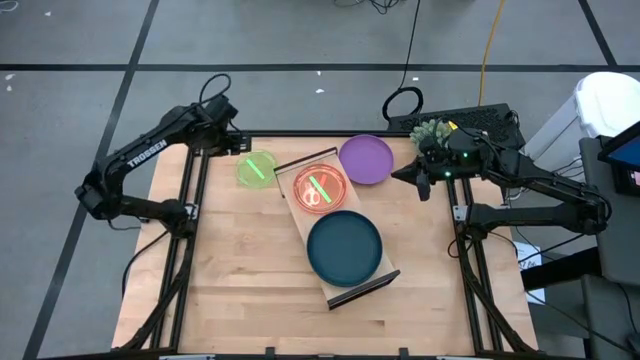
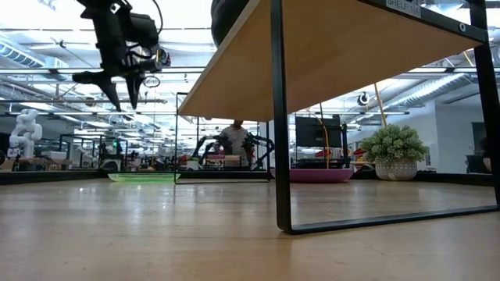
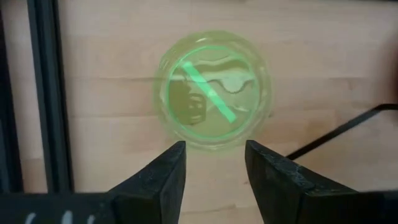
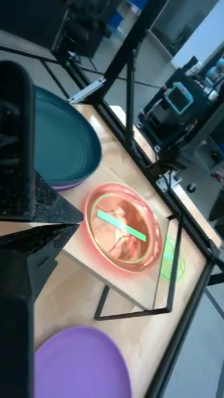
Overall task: Place and stack plates onto a shelf
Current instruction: Stack the purple plate on top of the black plate on the shelf
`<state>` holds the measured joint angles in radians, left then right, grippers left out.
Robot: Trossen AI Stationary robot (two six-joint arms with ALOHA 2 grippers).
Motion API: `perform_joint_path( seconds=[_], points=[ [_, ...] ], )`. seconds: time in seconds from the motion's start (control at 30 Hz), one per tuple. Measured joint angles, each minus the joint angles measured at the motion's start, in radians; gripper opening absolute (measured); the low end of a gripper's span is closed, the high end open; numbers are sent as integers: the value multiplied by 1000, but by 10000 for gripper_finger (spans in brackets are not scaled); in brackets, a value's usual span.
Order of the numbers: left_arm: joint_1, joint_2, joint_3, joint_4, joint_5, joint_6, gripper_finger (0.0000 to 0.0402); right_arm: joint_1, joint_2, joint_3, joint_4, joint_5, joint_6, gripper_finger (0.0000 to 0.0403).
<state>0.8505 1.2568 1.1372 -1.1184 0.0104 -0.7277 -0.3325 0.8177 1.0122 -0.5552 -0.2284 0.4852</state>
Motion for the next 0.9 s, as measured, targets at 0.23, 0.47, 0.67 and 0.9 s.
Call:
perform_joint_path(
  seconds=[0.23,0.47,0.67,0.9],
  points=[
    [0,0,-58,20,-3,-29,170,0,1,0,13,22,1,0],
    [-2,0,-58,12,-10,49,170,0,17,0,13,28,43,0],
    [-22,0,-58,12,-10,37,170,-6,75,-1,-6,196,332,0],
    [-55,0,-58,13,-10,18,170,-37,199,-1,-25,288,516,0]
  ],
)
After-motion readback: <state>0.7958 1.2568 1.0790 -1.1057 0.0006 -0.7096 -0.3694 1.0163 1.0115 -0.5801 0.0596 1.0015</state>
